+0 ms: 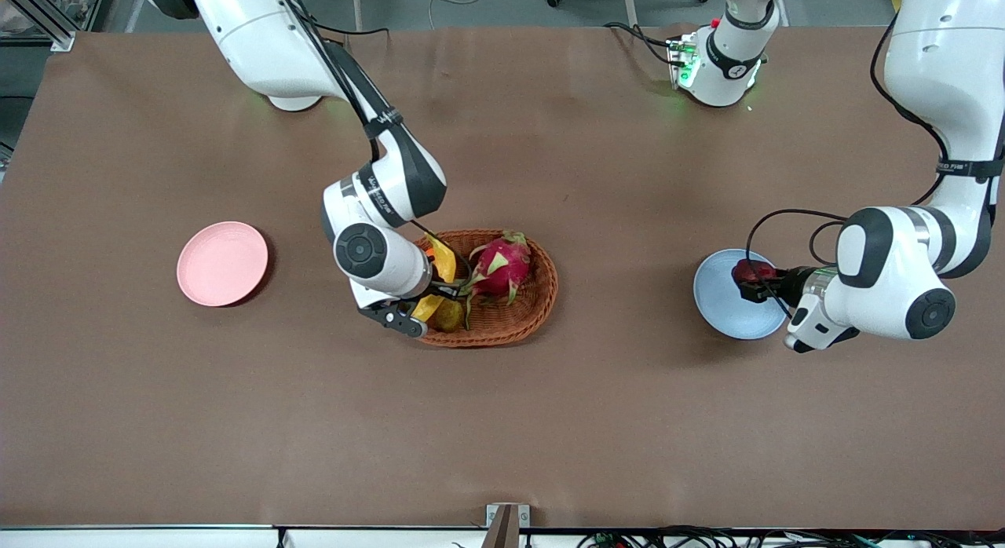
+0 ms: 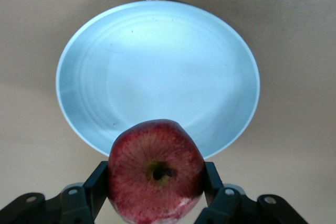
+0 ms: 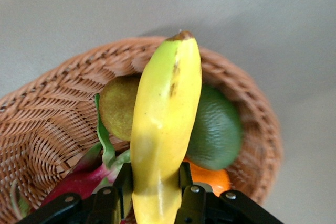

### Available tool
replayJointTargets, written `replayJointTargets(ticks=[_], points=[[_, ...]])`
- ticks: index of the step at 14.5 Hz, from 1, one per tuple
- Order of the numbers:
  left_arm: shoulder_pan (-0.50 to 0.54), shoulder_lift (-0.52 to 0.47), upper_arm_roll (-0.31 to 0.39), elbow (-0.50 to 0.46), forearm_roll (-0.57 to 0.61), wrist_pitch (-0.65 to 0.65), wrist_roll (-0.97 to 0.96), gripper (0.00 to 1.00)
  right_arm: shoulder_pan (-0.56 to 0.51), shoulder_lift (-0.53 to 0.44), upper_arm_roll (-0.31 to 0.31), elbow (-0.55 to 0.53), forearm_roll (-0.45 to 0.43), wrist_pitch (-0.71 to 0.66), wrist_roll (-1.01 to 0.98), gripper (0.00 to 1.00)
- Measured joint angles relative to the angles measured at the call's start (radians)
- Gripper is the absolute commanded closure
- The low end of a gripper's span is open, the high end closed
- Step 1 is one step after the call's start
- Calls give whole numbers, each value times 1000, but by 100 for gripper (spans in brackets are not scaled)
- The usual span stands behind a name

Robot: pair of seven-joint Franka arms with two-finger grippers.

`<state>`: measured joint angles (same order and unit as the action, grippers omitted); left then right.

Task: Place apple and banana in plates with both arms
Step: 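Release the apple on the blue plate while the right gripper carries the banana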

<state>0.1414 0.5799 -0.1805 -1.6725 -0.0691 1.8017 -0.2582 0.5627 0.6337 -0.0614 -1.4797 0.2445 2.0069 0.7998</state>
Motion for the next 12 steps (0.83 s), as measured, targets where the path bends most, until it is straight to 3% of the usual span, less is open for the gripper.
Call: replayJointTargets(ticks=[4,5,7,12], points=[[-2,44,-8,-2,0,52,0,37,-109,-102,-60,21,-93,-223,-253,79],[-2,50,-8,-2,0,61,0,28,-155,-123,-68,16,-132,-267,-345,79],[-2,51,-8,-1,0,68,0,0,-252,-159,-74,-24,-180,-298,-526,79],[-6,15,-14,22,0,68,-4,0,-415,-229,-76,-239,-257,-213,-766,79]])
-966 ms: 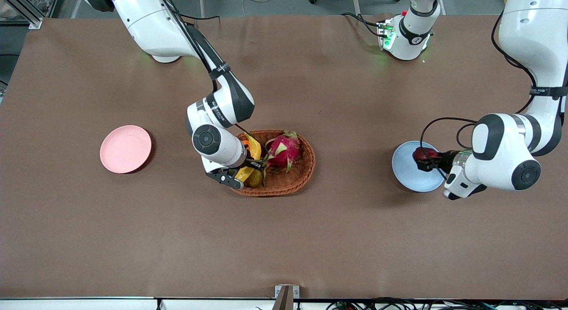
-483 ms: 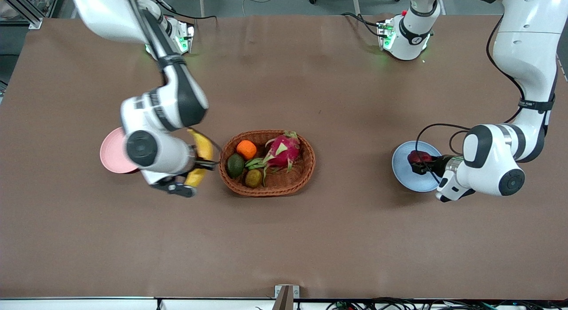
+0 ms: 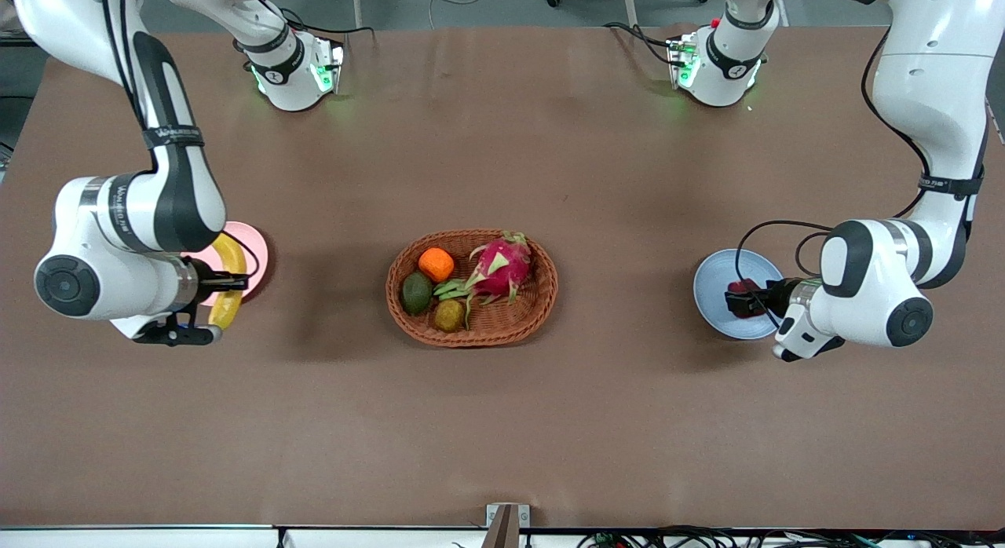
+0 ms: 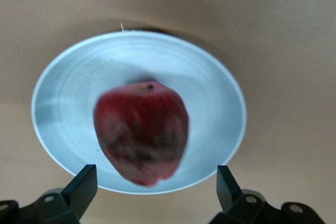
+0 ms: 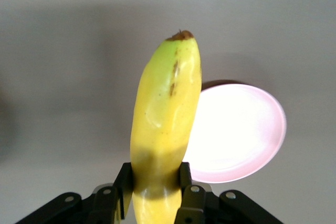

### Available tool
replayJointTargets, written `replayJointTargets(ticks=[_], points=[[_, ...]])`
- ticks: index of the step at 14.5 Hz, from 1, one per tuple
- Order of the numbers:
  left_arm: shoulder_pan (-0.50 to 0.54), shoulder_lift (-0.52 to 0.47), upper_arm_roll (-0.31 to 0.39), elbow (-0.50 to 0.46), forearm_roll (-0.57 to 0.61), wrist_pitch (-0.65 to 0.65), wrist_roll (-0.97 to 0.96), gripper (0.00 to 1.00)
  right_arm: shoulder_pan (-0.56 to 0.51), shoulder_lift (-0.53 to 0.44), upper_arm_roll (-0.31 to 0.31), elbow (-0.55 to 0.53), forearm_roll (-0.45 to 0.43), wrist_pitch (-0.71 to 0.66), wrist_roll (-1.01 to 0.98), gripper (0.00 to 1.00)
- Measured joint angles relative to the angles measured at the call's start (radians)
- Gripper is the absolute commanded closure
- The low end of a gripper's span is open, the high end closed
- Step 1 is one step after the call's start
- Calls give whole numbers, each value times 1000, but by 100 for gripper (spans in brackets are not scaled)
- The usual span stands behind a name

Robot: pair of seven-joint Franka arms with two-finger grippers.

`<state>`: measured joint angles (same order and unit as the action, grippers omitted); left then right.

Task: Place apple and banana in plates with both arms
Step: 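Release the apple on the blue plate while the right gripper carries the banana, then lower the banana onto the pink plate and open the right gripper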

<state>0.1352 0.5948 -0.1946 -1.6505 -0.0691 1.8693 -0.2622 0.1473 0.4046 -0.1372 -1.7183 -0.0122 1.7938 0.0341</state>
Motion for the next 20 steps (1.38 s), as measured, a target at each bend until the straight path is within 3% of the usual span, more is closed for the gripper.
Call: replayJointTargets(ticks=[5,11,15,20], points=[[-6,-154,-10,8,0,-23,-4,0,-78,-113,1,-219,-50,117,-112,76],[-15,-353,-14,9,19,-41,-20,0,-150,-121,2,-436,-50,382,-161,75],[-15,-461,-49,43,79,-102,-68,0,-156,-120,2,-460,-50,405,-161,74],[-15,-505,-51,178,85,-326,-30,0,-156,-96,5,-468,-50,444,-160,73]])
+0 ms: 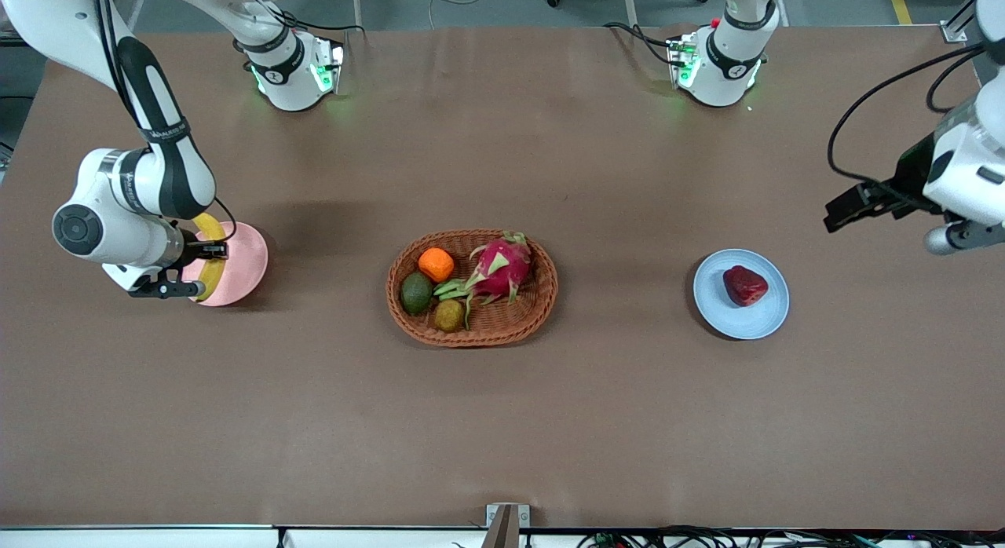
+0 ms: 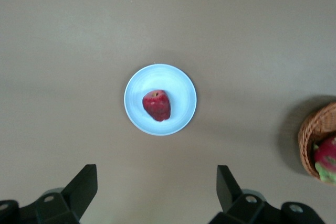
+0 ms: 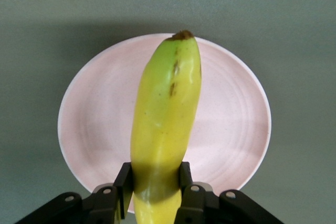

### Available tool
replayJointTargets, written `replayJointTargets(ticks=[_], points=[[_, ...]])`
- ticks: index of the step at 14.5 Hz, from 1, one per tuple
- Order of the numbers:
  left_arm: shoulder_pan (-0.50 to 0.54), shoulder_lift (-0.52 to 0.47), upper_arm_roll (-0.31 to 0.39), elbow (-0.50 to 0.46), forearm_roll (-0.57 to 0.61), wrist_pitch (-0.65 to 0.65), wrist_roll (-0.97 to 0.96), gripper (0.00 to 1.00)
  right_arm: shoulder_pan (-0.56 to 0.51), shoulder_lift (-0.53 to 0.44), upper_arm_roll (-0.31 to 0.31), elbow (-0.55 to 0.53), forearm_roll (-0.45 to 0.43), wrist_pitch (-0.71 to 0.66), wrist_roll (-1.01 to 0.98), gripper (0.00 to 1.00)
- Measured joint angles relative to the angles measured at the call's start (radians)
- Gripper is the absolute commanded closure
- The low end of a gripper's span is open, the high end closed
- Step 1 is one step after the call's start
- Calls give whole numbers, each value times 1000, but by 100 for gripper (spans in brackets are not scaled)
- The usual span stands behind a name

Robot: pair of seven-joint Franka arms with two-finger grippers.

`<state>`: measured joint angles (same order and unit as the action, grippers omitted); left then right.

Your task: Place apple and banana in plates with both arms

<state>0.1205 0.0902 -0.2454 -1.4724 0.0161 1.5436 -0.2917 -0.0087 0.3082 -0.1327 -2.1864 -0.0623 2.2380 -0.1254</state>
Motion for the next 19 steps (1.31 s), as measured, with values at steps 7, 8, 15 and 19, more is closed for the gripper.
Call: replayJointTargets(ticks=[7,8,15,19], points=[[-90,-128,62,-25,0,-93,93,0,-1,31,1,12,0,21,6,0],[-107,-147,81,-45,0,-93,99,0,-1,15,1,35,0,-20,11,0],[-122,-210,99,-126,0,-93,116,0,0,-144,11,523,10,-573,68,0],[-123,-221,98,-135,0,-93,145,0,0,-147,21,742,16,-729,164,0]])
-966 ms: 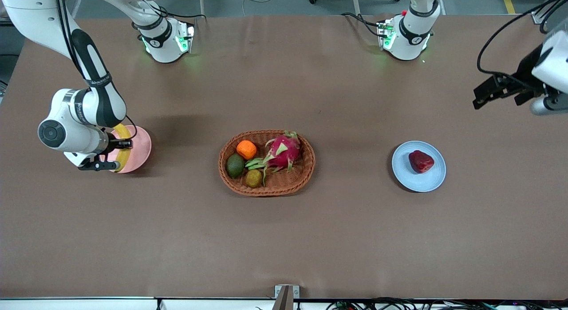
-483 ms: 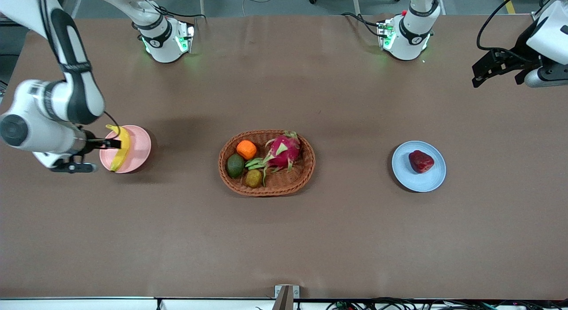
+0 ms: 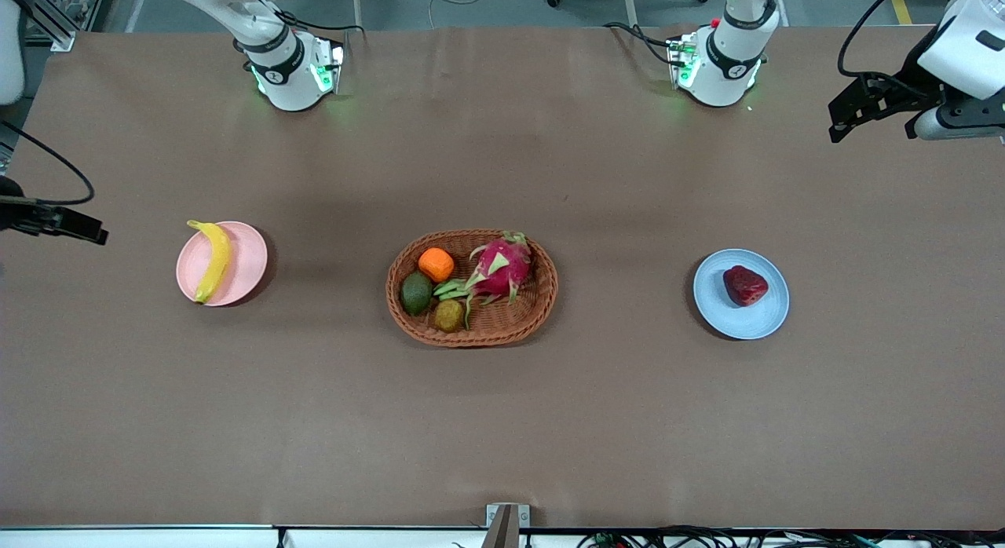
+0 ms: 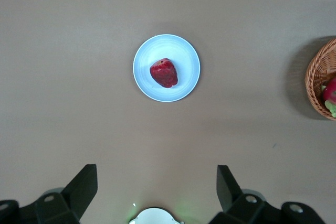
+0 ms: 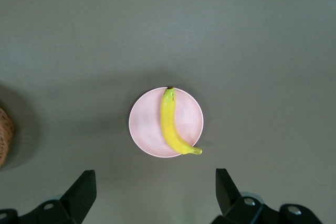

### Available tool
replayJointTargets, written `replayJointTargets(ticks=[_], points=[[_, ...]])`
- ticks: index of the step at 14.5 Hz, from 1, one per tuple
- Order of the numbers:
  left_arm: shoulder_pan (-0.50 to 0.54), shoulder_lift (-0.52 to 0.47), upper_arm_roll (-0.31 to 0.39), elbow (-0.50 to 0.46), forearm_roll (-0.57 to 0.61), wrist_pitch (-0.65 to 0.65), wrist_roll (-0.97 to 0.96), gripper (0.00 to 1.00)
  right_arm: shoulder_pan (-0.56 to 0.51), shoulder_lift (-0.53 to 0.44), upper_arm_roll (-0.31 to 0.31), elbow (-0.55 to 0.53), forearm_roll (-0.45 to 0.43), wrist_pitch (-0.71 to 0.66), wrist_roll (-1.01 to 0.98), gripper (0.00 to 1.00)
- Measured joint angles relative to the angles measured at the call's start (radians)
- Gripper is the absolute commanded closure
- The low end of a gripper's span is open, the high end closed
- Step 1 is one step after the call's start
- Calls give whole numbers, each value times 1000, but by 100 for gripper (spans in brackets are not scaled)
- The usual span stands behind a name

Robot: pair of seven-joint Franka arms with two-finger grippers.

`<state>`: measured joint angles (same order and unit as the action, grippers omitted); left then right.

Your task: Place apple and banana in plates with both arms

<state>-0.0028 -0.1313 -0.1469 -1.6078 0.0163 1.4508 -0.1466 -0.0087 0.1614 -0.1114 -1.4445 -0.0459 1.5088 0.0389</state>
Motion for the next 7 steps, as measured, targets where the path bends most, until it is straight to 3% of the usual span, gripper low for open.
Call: replayJointTargets(ticks=[4,7], points=[[2,1,0,-5,0,0,20,0,0,6,1,61,5,-22,-31,0],[2,1,0,-5,0,0,23,0,-4,4,-5,74,67,14,-37,0]])
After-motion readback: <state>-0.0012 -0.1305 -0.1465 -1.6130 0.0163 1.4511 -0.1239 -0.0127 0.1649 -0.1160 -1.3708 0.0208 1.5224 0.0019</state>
